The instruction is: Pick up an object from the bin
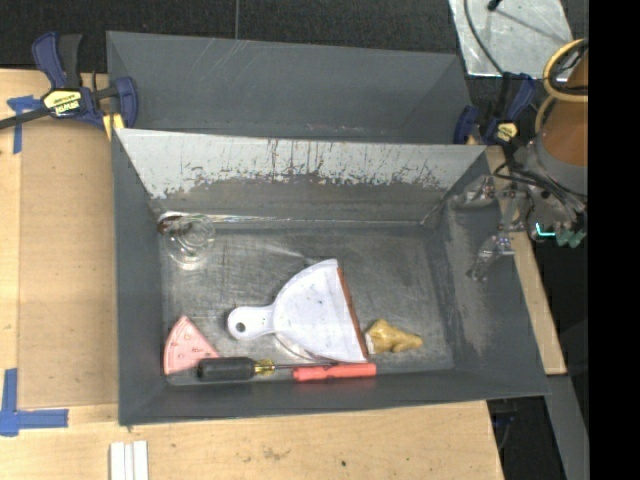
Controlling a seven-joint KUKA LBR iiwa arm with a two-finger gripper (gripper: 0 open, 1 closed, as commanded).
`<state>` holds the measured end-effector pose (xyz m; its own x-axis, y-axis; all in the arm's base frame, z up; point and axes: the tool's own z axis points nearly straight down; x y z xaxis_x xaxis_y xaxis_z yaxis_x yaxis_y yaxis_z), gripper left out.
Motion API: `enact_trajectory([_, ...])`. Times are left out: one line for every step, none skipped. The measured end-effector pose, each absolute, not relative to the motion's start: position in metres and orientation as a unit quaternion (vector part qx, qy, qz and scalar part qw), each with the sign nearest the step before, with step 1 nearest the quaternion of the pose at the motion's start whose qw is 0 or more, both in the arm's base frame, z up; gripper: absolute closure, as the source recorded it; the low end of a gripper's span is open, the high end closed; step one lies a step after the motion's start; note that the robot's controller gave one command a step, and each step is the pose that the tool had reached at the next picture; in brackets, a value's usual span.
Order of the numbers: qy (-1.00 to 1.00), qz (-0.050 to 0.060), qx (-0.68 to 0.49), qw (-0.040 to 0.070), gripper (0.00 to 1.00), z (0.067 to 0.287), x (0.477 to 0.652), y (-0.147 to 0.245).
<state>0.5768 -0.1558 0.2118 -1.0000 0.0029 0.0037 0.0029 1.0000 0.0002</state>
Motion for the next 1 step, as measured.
enact_trajectory([-1.000,0.001,0.000,-0.002,0.00,0.2163,0.5785,-0.1553])
